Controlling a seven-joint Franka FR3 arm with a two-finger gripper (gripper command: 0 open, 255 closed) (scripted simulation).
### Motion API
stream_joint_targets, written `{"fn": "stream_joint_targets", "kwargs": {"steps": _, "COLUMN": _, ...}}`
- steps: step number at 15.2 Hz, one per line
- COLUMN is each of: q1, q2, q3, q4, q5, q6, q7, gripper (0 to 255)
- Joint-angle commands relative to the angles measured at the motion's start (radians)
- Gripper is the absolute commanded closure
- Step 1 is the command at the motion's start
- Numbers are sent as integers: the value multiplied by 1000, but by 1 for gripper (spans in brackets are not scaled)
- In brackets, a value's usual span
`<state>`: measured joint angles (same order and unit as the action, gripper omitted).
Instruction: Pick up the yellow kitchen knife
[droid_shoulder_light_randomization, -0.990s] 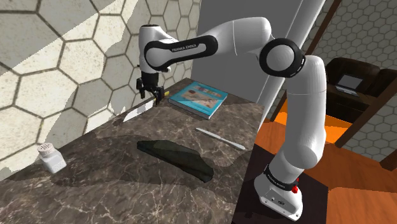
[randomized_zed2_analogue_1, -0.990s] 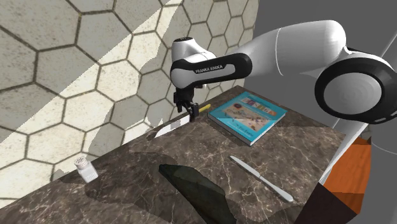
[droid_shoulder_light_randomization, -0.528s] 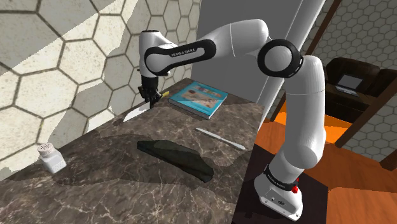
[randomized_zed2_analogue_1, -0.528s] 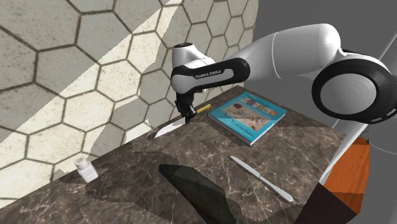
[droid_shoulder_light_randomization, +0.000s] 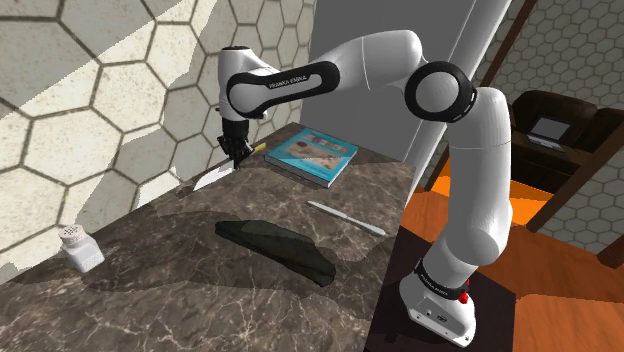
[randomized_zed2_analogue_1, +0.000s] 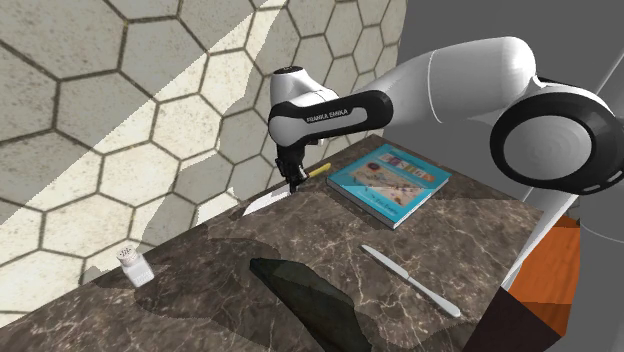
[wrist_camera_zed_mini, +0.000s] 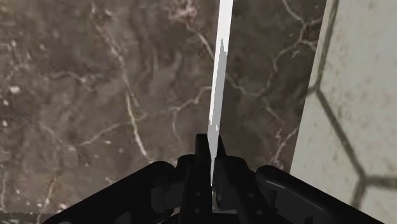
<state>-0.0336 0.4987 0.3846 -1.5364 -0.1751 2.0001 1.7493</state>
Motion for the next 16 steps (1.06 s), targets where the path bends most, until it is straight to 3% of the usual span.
{"fn": "stream_joint_targets", "kwargs": {"steps": 1, "q1": 0, "q2": -6, "q3": 2, "q4": 11, "q5": 3, "q6": -17, "q7": -2, "gripper": 255}}
{"fn": "stream_joint_targets", "kwargs": {"steps": 16, "q1": 5, "q2": -40, "q3": 11, "q4": 139, "q5": 20, "q6": -176, "q7": -13, "gripper": 255}}
